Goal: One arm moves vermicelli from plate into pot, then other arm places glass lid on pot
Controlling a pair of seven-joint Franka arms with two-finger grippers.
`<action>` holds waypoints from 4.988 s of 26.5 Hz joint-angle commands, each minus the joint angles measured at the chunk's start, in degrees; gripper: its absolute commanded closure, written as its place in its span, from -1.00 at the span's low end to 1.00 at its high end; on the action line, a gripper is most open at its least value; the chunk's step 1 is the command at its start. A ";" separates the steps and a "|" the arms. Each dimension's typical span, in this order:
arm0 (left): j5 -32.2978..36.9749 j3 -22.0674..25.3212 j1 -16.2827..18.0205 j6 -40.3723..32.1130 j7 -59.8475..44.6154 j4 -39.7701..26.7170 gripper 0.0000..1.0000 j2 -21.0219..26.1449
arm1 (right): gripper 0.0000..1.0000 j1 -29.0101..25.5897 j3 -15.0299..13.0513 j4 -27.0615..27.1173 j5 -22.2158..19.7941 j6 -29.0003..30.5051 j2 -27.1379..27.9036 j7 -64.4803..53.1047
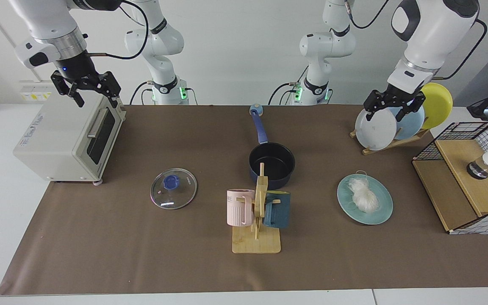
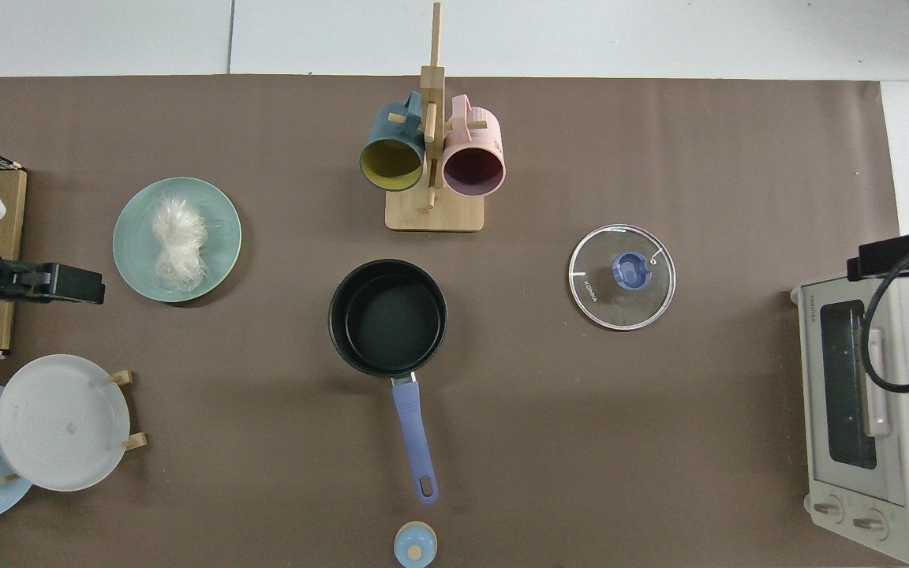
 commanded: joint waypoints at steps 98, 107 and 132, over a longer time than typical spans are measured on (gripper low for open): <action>4.61 -4.08 -0.61 19.27 -26.81 9.24 1.00 25.06 | 0.91 6.43 7.02 -20.50 -2.40 42.68 22.05 12.34; 2.15 -14.09 -0.79 7.49 -30.66 8.45 1.00 15.99 | 1.00 5.73 7.81 -13.81 -1.52 34.24 18.81 11.99; -3.83 -24.74 -4.56 31.91 -36.83 -9.83 1.00 19.32 | 1.00 3.26 7.73 -14.34 -0.55 17.80 3.25 3.46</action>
